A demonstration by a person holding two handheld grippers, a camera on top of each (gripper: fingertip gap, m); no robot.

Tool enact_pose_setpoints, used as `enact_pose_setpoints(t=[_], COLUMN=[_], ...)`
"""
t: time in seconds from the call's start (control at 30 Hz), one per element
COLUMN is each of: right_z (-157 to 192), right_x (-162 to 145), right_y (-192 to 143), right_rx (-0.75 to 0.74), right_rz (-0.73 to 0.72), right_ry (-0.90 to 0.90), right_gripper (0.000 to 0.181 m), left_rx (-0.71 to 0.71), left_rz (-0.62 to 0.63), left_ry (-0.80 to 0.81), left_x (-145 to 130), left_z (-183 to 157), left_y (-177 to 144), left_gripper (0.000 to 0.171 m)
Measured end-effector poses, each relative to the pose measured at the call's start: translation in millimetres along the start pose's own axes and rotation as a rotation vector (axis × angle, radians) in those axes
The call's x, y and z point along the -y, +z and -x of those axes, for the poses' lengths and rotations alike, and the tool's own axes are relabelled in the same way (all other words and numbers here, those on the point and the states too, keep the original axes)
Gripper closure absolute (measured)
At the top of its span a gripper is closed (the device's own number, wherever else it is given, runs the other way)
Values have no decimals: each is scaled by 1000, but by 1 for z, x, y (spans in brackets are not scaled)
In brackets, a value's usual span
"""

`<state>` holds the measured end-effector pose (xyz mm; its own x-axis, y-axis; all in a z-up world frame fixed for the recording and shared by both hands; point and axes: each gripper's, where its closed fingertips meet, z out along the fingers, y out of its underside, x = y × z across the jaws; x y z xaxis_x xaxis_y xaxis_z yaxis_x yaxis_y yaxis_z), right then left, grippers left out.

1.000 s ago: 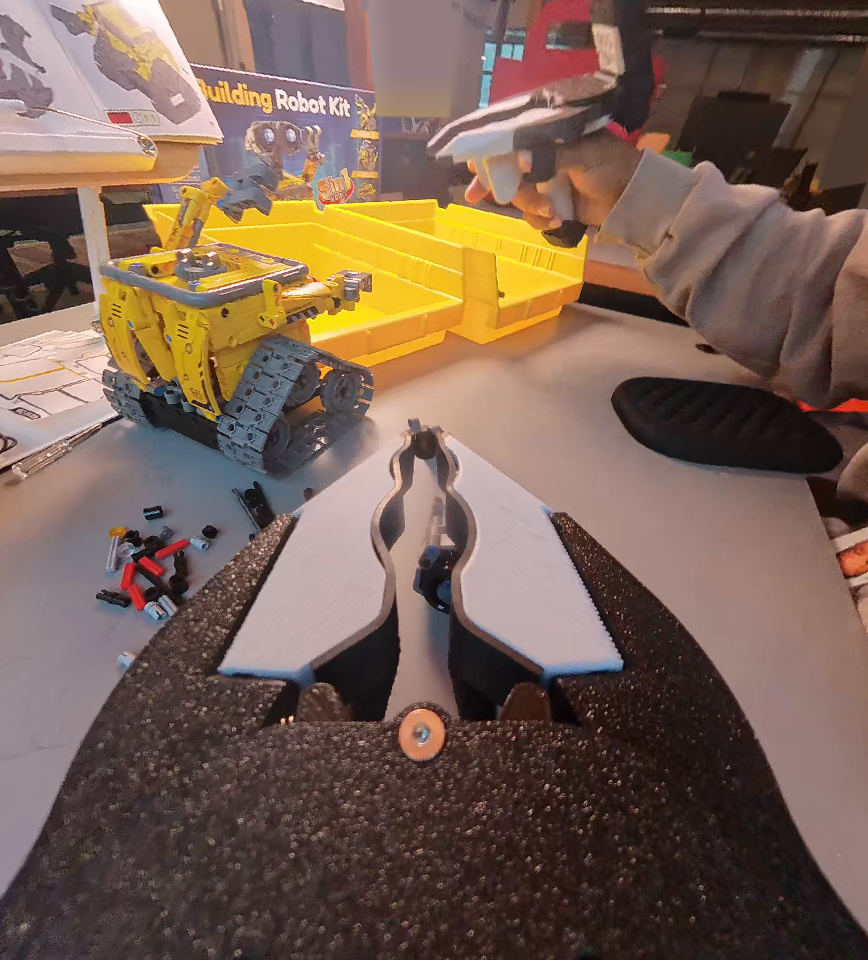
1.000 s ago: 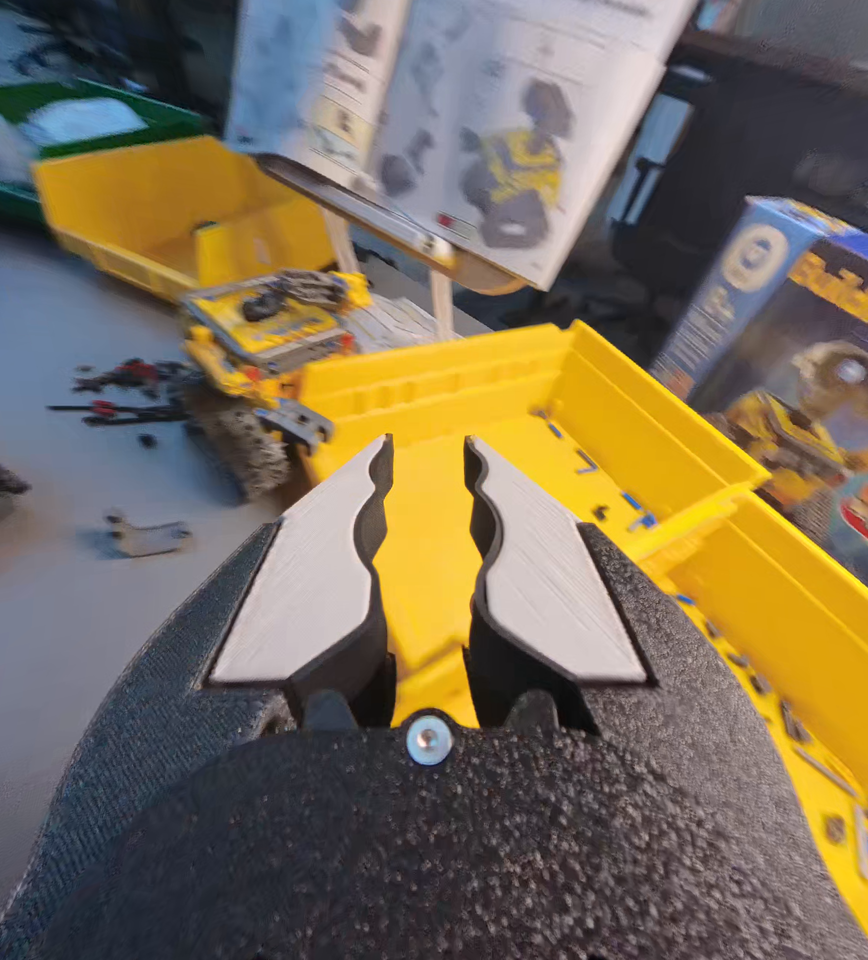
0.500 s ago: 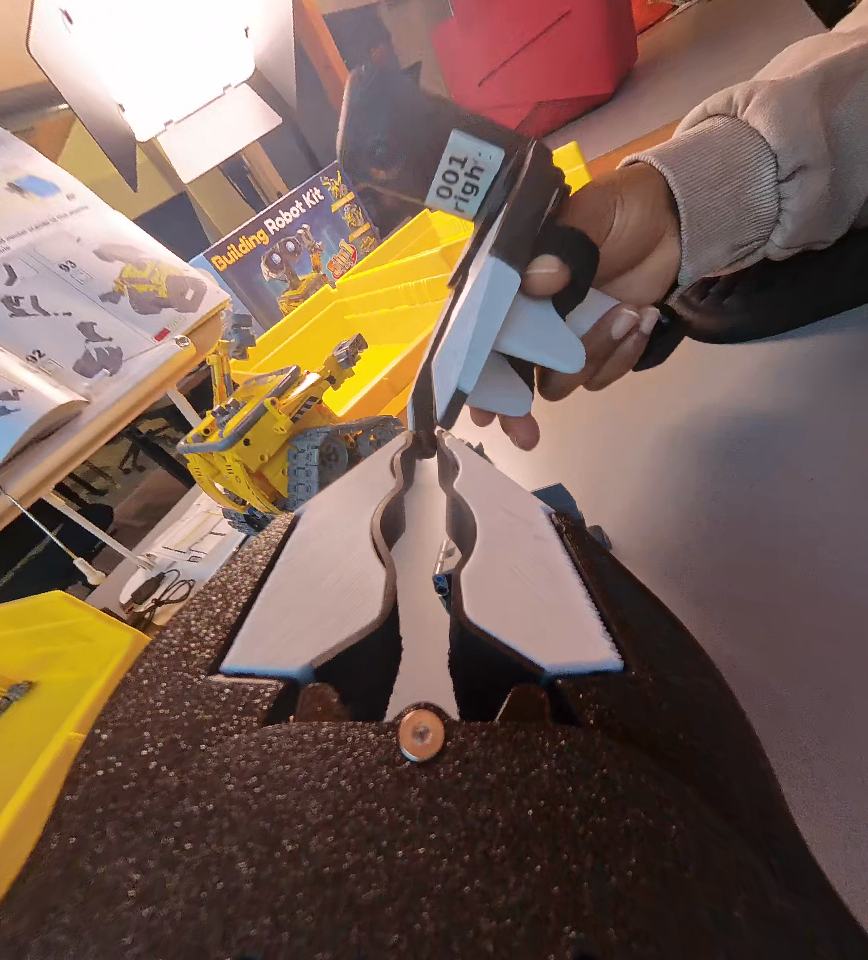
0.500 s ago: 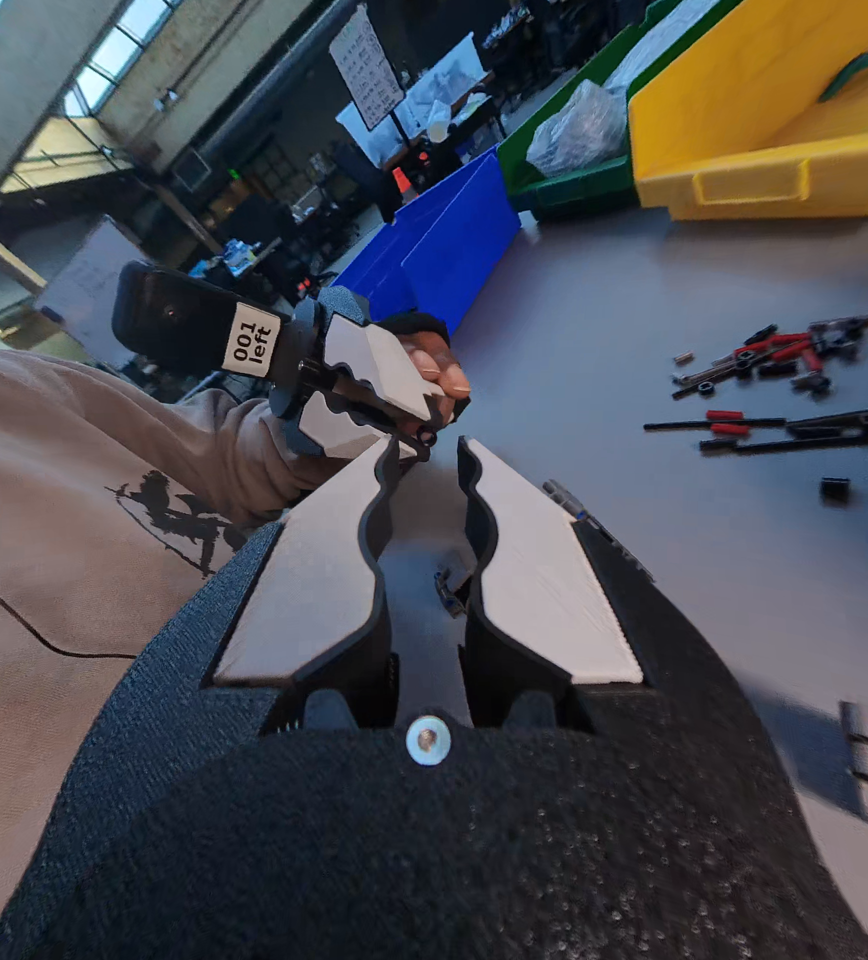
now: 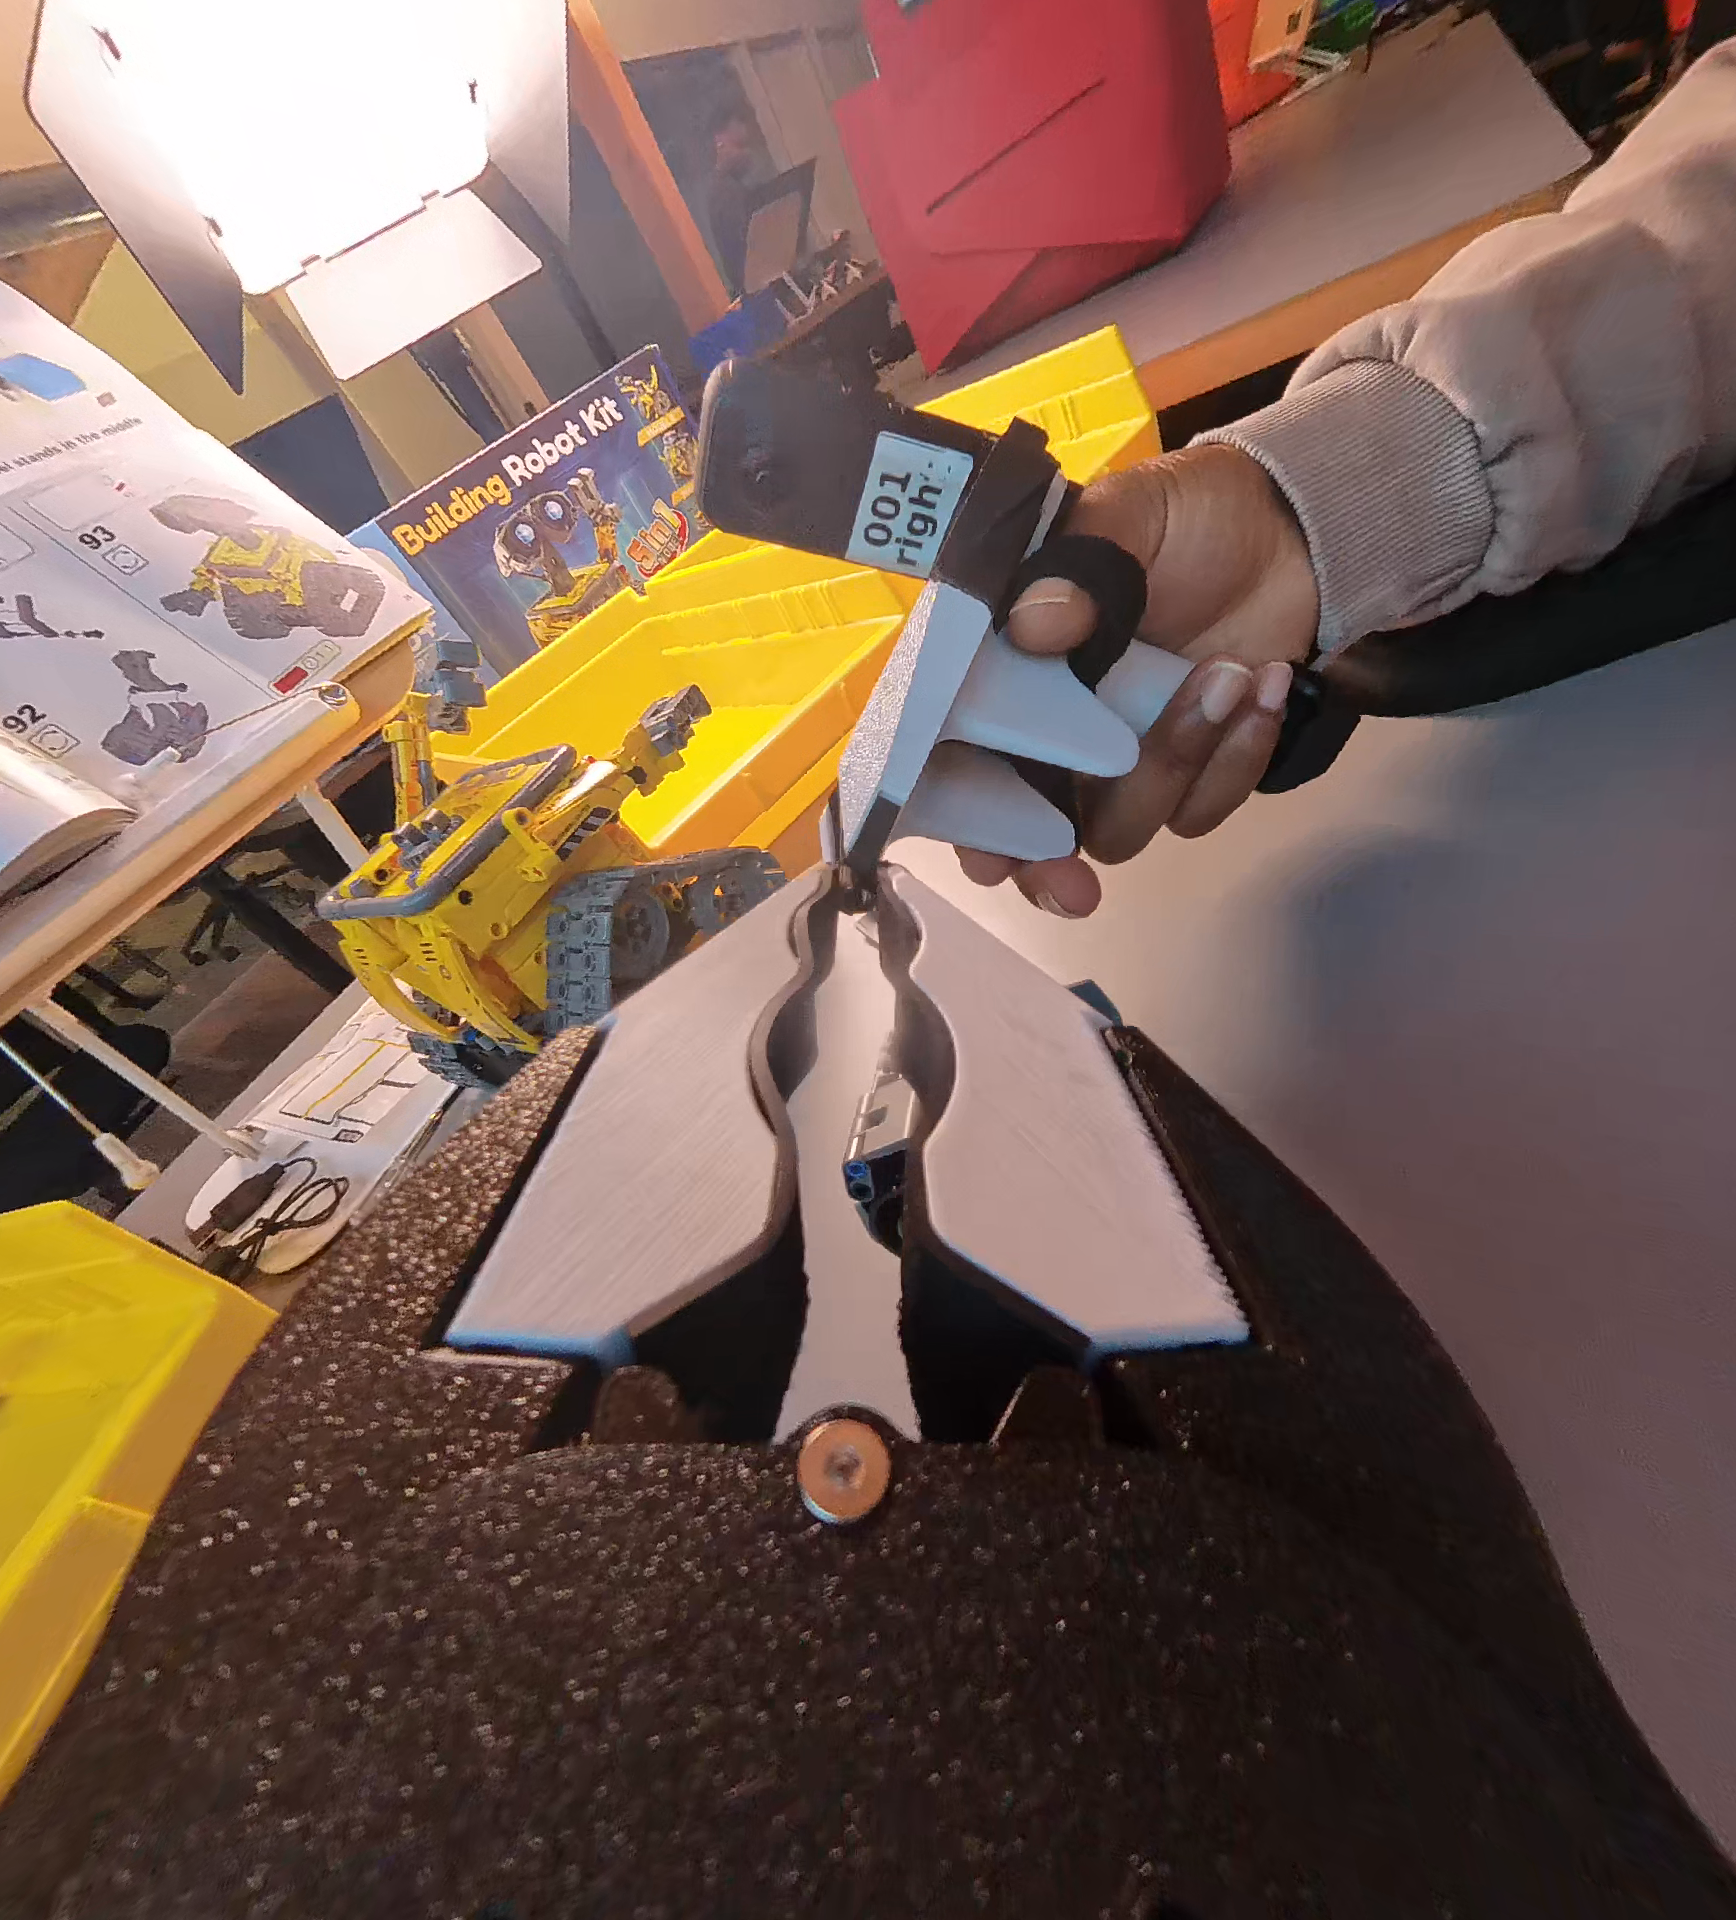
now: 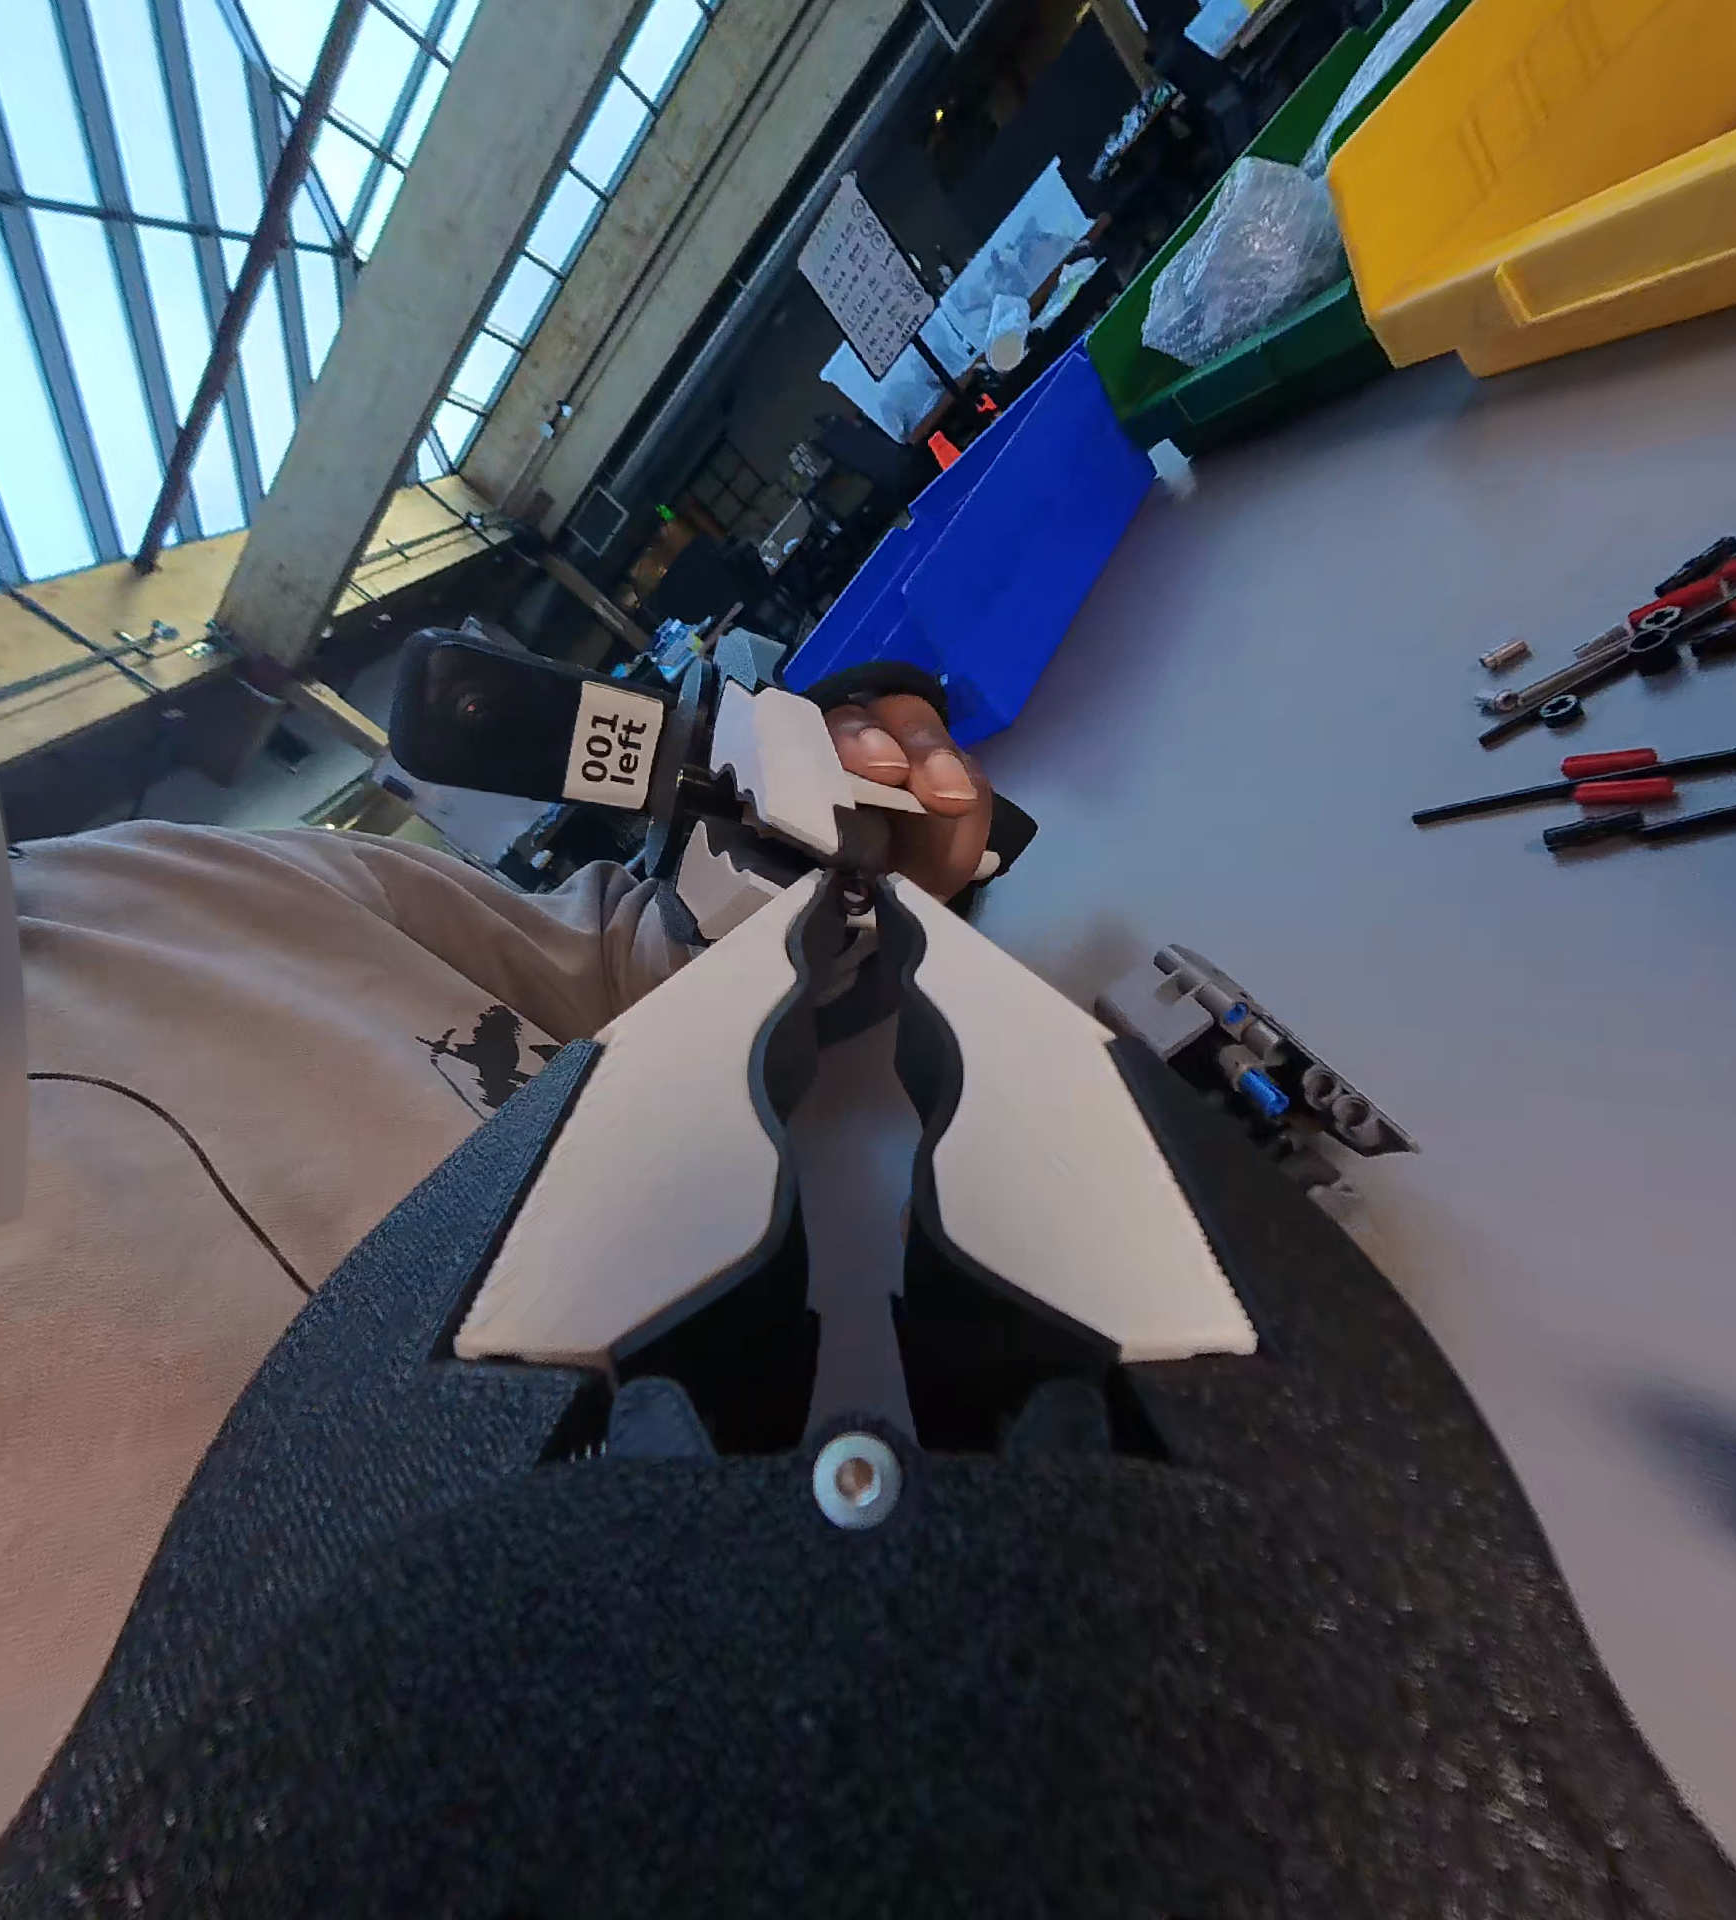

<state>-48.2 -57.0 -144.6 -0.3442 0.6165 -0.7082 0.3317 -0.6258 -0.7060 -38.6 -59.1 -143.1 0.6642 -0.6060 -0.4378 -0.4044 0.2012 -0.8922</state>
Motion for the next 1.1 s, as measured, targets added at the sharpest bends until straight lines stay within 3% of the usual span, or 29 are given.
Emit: enact_pose_setpoints(t=[0.1, 0.2, 0.3, 0.43, 0.6, 0.7, 0.93, 1.0, 1.1], right_z=[1, -6, -24, -48, -53, -55, -58, -58, -55], right_x=[-2, 7, 13, 1, -10, -13, -21, -23, -28], right_y=[-2, -13, -34, -54, -53, -53, -54, -53, -52], right_rx=[14, -56, -259, -469, -472, -472, -469, -464, -450], right_rz=[4, -3, 73, 256, 306, 315, 348, 361, 384], right_ry=[9, -92, -348, -586, -600, -600, -611, -620, -643], right_gripper=[173, 159, 157, 157, 157, 157, 157, 157, 157], left_rx=[-20, 14, 115, 189, 93, 62, 70, 55, -83], left_rz=[9, 48, 159, 411, 591, 660, 618, 510, 306], left_ry=[-3, -61, -158, -215, -367, -346, -327, -351, -467], left_x=[0, -7, -36, -95, -143, -159, -154, -133, -89], left_z=[-3, 11, 47, 87, 90, 86, 86, 85, 66], left_y=[0, 0, -8, -18, -5, 2, 9, 11, 11], left_gripper=[167, 167, 167, 167, 165, 164, 150, 148, 145])
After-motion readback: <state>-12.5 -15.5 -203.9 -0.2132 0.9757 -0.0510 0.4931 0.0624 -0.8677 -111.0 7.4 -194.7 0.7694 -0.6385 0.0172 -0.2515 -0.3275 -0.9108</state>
